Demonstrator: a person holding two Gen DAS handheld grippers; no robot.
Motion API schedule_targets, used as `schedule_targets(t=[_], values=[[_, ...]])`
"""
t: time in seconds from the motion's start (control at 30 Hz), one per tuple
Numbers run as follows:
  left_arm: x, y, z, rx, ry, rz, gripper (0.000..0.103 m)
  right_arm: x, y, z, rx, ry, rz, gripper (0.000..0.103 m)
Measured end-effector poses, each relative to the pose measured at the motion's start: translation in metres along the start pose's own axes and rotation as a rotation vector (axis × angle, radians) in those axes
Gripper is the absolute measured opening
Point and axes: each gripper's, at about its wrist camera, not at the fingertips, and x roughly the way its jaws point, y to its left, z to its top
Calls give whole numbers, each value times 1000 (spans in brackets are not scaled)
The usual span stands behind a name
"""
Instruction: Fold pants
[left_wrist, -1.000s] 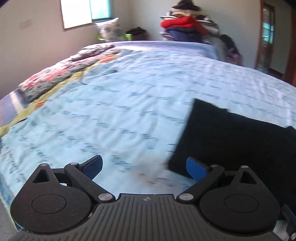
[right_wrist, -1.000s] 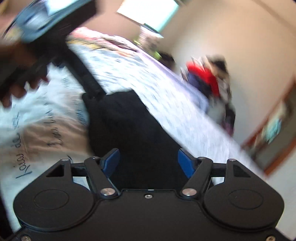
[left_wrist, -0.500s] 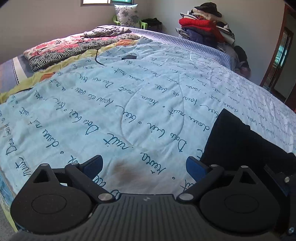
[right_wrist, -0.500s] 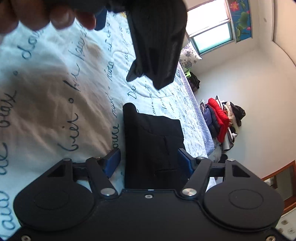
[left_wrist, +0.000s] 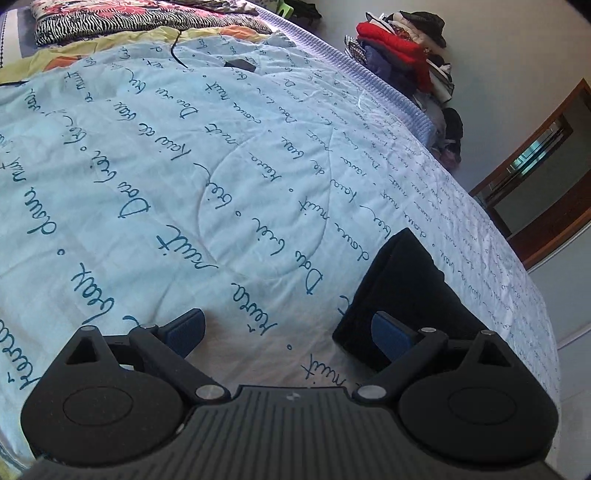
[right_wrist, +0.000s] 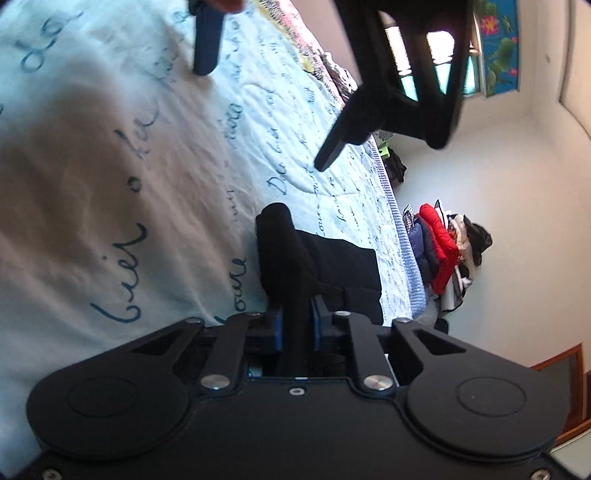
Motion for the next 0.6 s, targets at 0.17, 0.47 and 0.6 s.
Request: schedule_targets(t=[0.17,0.47,0.6], values=[[16,-6,3,-54,73,-93,98,-5,-55,-16,414,-31,165,8],[79,-22,14,-283,224,-332,99,-12,-87,-35,598,-66,266,8],[94,-27,17,-313,243,-382,76,-4,-88,-35,598,-63,263,8]])
